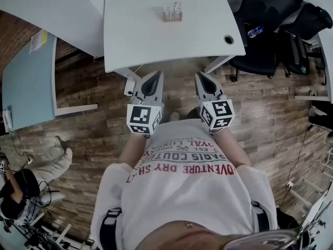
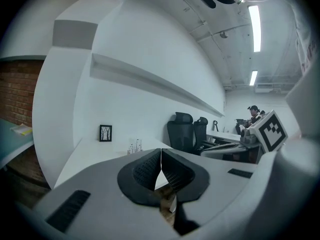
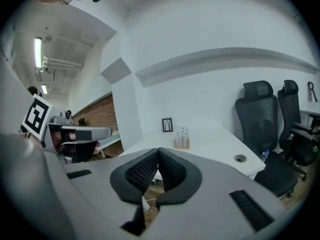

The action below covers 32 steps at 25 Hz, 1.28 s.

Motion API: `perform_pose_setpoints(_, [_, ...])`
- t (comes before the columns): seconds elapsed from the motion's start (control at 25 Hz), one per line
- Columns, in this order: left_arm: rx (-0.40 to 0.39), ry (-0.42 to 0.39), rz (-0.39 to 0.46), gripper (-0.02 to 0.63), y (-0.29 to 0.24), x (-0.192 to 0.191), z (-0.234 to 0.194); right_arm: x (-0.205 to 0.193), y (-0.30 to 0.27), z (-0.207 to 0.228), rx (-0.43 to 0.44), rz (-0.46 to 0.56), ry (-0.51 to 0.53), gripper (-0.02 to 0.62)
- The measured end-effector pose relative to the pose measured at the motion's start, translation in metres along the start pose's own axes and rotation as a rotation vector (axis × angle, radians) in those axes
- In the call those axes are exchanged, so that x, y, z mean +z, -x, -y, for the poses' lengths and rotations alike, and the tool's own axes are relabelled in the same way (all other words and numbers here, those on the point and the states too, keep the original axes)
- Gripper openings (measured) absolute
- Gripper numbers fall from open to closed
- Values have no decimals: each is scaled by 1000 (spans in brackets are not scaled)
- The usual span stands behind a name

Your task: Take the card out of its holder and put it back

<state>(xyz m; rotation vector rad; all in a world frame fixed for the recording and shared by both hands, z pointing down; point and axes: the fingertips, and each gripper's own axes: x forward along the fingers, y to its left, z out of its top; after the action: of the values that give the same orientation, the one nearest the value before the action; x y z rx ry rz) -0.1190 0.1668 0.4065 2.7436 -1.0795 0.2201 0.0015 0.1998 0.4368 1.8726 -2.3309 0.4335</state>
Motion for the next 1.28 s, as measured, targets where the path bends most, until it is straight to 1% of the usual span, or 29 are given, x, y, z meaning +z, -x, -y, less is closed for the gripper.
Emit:
perform_pose_setpoints(0.2, [50,11,-23,25,-21,-6,-19,1,-35,20,30,-28,-20,25])
perform_pose_setpoints(0.36, [116,6,-33,25,-48,-1,-40,18,-77,38,94,-27,-4,25])
perform_pose_setpoints(0.52, [177,19,-35,25,-91,7,-64,32,-124,67,151,-39,10,25])
perform_pose_setpoints(0.72, [230,15,-36,25,-147,27,-74,58,-172,115,202,-64,30,25])
perform_pose_setpoints(0.88, [272,43,-20,25,-187,43,-85,77,-208,147,261,-89,54,25])
perform_pose_setpoints(1.0, [301,62,-32,25,-214,43,-95,82,-229,163,310,-110,67,25])
perform_pose_setpoints(1.08, [311,73,-39,25,-230,44,-102,81,-243,168,365,-132,67,25])
perform_pose_setpoints(1.16, [301,75,-38,25,-244,47,-107,79,-257,169,416,-155,65,25])
perform_pose_setpoints(1.28, [272,82,-52,25,-261,46,-116,76,-275,173,432,-172,72,25])
